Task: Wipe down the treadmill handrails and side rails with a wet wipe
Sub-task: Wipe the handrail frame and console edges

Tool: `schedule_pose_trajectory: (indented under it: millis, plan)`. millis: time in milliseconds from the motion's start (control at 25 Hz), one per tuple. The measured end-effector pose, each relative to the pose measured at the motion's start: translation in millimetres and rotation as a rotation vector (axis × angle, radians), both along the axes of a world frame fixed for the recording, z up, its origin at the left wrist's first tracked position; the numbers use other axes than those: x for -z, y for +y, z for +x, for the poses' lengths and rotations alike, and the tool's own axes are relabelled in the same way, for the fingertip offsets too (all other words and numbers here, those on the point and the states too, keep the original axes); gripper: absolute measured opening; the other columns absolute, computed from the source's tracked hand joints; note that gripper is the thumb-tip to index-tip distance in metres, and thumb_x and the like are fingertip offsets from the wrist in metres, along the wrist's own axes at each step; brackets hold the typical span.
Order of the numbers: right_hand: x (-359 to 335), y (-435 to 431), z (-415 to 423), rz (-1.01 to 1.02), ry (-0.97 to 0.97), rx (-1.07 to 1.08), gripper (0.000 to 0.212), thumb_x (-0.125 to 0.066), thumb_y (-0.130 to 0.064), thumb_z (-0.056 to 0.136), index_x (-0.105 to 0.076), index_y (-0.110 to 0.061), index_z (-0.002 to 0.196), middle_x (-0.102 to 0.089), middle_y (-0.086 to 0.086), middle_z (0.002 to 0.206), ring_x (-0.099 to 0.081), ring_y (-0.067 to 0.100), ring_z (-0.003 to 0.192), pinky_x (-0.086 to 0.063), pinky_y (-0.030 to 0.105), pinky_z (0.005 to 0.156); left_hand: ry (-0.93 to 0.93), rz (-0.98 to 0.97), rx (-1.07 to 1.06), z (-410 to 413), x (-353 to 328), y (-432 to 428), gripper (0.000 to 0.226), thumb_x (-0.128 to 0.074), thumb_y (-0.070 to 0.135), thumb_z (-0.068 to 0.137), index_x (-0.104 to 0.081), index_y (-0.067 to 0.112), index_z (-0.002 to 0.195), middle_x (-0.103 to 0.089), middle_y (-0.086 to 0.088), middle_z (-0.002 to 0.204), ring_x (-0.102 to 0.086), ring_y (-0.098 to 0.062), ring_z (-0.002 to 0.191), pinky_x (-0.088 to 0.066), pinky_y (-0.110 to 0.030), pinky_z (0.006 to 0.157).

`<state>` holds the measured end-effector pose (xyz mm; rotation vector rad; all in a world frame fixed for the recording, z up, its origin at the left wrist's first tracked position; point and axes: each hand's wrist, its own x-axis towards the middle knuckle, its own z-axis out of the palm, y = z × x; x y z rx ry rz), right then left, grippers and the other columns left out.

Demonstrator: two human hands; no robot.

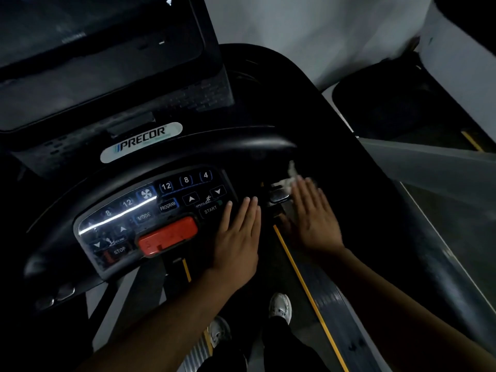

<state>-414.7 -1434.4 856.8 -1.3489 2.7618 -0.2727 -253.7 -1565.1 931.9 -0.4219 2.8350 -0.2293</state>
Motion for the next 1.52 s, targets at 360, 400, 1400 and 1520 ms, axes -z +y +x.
schedule_pose_trajectory:
  millis: [360, 400, 1400, 1520]
  plan:
    - [3, -11, 24, -0.102, -0.033, -0.085, 0.078, -0.029, -0.058, 0.105, -0.017, -0.007, 0.163, -0.009, 0.014, 0.171, -0.001, 0.026, 0.159, -0.017, 0.049, 0.127, 0.033, 0.010, -0.045, -7, 6, 9, 0.093, -0.043, 0.044, 0.101, 0.016, -0.001, 0.158, 0.027, -0.021, 0.165, 0.024, -0.034, 0.154, 0.017, -0.057, 0.122]
    - [6, -2, 13, -0.101, -0.055, -0.003, 0.079, -0.028, -0.059, 0.104, -0.015, -0.008, 0.163, -0.008, 0.013, 0.171, -0.002, 0.026, 0.159, -0.020, 0.048, 0.127, 0.036, 0.012, -0.048, -7, 6, 9, 0.094, -0.043, 0.045, 0.101, 0.016, -0.001, 0.158, 0.027, -0.021, 0.165, 0.024, -0.034, 0.155, 0.017, -0.057, 0.122]
    - [20, 16, -26, -0.248, -0.229, 0.048, 0.078, -0.038, -0.048, 0.101, -0.010, -0.010, 0.164, -0.003, 0.012, 0.172, 0.002, 0.025, 0.158, -0.027, 0.051, 0.124, 0.105, 0.000, -0.003, -2, 11, 4, 0.091, -0.047, 0.041, 0.101, 0.011, 0.002, 0.159, 0.019, -0.017, 0.168, 0.015, -0.030, 0.157, 0.016, -0.051, 0.124]
    - [16, 9, -11, -0.223, -0.182, 0.013, 0.084, -0.043, -0.047, 0.097, -0.010, -0.006, 0.163, -0.001, 0.014, 0.172, 0.004, 0.031, 0.159, -0.019, 0.052, 0.126, 0.121, -0.005, 0.000, -1, 13, 5, 0.090, -0.049, 0.041, 0.099, 0.005, 0.001, 0.161, 0.015, -0.017, 0.169, 0.013, -0.030, 0.158, 0.014, -0.052, 0.124]
